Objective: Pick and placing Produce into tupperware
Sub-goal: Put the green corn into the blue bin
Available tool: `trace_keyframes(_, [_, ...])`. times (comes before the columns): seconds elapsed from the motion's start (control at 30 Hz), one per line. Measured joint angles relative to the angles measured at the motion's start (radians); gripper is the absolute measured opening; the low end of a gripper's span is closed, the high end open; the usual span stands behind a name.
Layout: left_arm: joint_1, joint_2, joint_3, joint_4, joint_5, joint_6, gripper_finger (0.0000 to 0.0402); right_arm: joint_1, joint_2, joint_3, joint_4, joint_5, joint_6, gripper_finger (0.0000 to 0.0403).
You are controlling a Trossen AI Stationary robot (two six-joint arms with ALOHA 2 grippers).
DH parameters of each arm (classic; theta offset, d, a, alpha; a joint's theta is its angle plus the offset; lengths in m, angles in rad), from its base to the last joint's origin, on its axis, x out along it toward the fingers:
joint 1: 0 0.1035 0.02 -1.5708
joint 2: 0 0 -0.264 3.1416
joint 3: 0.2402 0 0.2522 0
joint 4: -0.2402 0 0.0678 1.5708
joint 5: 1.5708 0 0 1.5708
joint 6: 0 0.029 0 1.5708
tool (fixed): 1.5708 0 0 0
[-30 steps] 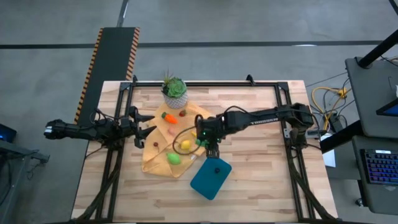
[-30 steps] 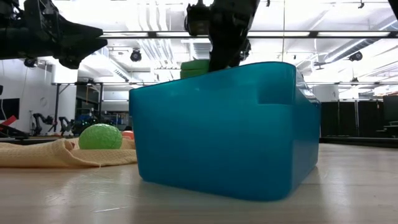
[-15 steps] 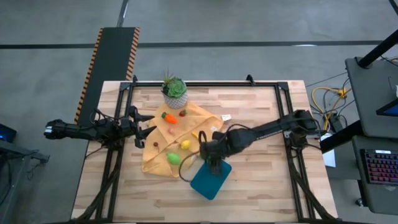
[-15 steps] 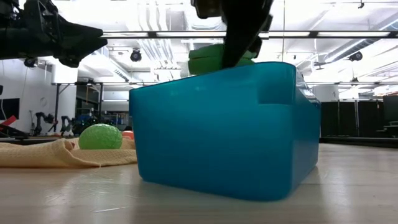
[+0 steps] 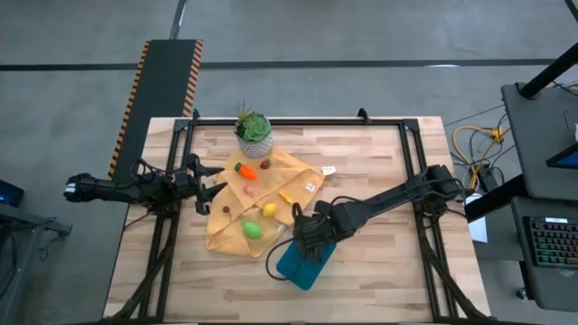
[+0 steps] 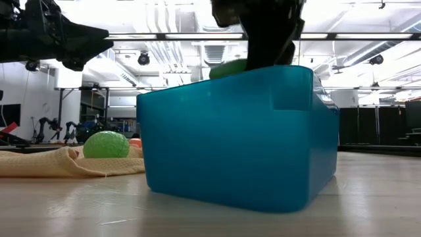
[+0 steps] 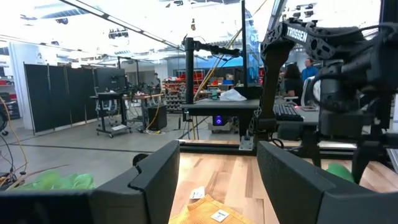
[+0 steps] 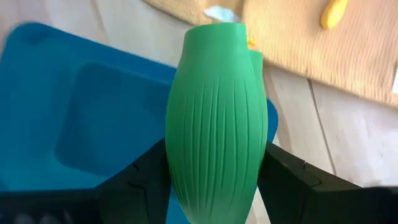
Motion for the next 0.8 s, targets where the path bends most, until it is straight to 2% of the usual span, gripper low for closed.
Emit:
trace_keyframes(0.5, [0.000, 0.002, 0.000, -0.001, 0.000, -0.003, 0.0202, 0.027, 0.002, -0.125, 0.015, -0.011, 0.144, 0.0183])
trace_keyframes(0.8, [0.000, 0.000, 0.000, -0.001, 0.000, -0.003, 0.0202, 0.026, 0.002, -0.147, 0.060, -0.009, 0.136, 0.0191])
